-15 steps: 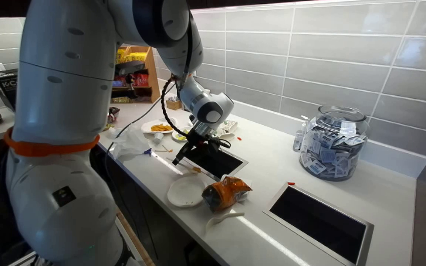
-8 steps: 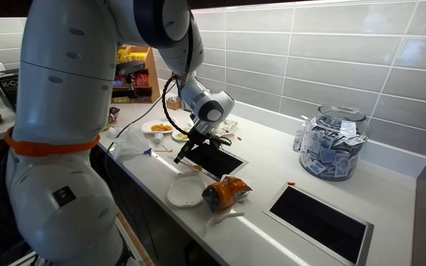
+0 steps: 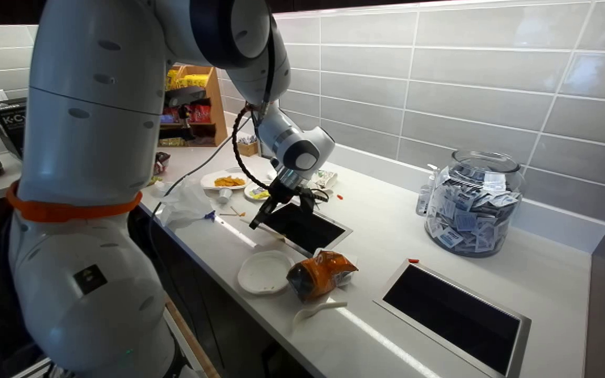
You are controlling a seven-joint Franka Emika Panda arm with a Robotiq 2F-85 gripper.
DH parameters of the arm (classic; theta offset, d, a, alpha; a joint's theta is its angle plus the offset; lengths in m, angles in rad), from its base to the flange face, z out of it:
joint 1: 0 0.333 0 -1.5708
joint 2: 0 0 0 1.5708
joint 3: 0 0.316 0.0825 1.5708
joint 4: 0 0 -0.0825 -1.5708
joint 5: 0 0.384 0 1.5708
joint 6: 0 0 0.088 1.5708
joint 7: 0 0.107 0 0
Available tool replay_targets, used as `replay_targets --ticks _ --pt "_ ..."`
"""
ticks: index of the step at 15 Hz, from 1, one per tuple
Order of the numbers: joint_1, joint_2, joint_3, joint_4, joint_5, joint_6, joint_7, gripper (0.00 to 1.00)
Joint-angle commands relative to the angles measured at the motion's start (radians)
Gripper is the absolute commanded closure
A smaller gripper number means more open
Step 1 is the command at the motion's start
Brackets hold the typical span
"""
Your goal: Use the white spoon to push the orange snacks on the counter into the trash chute.
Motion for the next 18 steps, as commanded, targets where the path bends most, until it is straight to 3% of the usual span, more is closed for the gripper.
replay_targets --ticks 1,11,13,18 --pt "-0.014 0.007 0.011 0.006 0.009 0.011 -0.056 0.97" --pt "0.020 -0.060 0.044 -0.036 0.043 0.042 -0.015 0.97" --pt "0.027 -0.082 0.049 -0.047 0.072 0.086 0.025 0.97" --pt "0.053 -0.121 0.043 -0.089 0.112 0.329 0.175 0.97"
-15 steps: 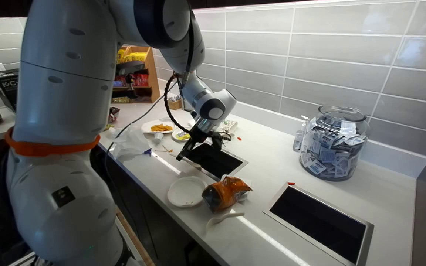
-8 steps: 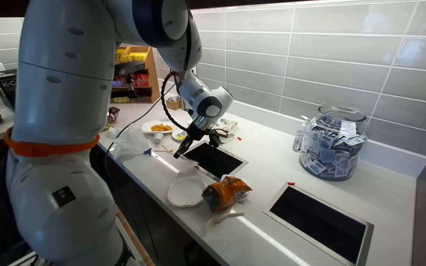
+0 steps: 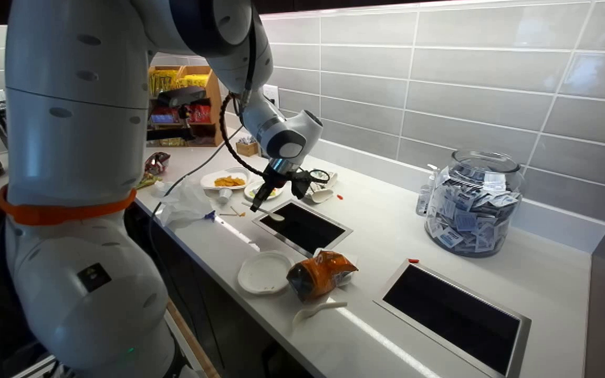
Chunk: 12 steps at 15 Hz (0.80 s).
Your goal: Use the white spoon to push the orange snacks on the counter into the trash chute.
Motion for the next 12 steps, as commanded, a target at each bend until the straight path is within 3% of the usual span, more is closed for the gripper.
replay_targets --ticks 1,2,6,7,12 --pt "0.024 -0.043 -0.011 -0.058 -0.010 0.136 0.107 0.97" --pt "0.001 -0.012 0.004 -0.014 -0.002 0.081 0.057 0.87" --pt "0.003 -0.019 0.004 -0.028 -0.004 0.108 0.087 0.87" --pt "0.003 -0.019 0.004 -0.028 -0.004 0.108 0.088 0.97" --pt "-0.009 -0.024 -0.019 -0.004 0.065 0.266 0.206 0.97"
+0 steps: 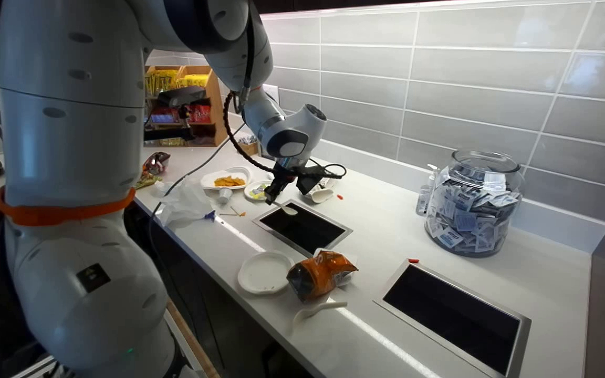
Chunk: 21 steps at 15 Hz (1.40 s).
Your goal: Use the white spoon to push the orange snacks on the counter into the trash chute.
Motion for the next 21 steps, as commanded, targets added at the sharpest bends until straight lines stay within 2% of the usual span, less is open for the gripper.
replay_targets --ticks 1,7,12,16,17,18,21 --pt "-0.002 -0.003 -0.018 0.014 0.019 0.113 0.110 0.97" --pt "-0.020 0.020 -0.072 0.038 -0.034 0.290 0.372 0.97" --pt "-0.038 0.046 -0.133 0.032 -0.171 0.426 0.659 0.97" --pt "-0.051 0.077 -0.185 0.039 -0.286 0.447 0.929 0.97" --pt "0.006 0.081 -0.252 0.044 -0.262 0.442 0.961 0.97" --pt "-0.047 0.088 -0.214 0.043 -0.332 0.444 1.056 0.97" --pt "-0.052 0.097 -0.237 0.044 -0.414 0.432 1.223 0.97"
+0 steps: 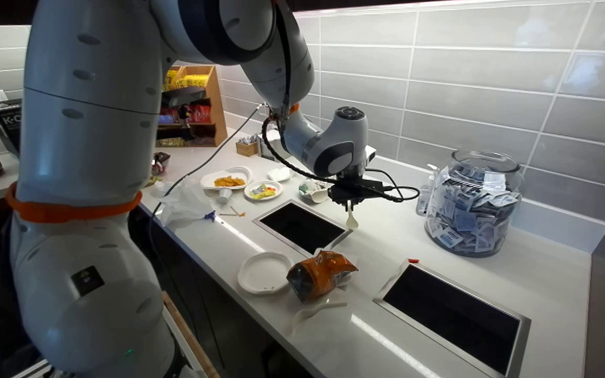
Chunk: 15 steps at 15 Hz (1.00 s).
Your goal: Use the white spoon to push the orange snacks on the counter into the trash chute.
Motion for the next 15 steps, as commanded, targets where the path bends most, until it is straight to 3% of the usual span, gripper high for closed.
replay_targets --ticks 1,7,15 --pt "-0.012 0.023 -0.011 0.009 -0.113 0.001 0.220 0.97" --pt "-0.052 0.034 0.004 0.000 -0.213 -0.004 0.416 0.97" --pt "-0.107 0.054 0.034 -0.004 -0.261 -0.006 0.474 0.97"
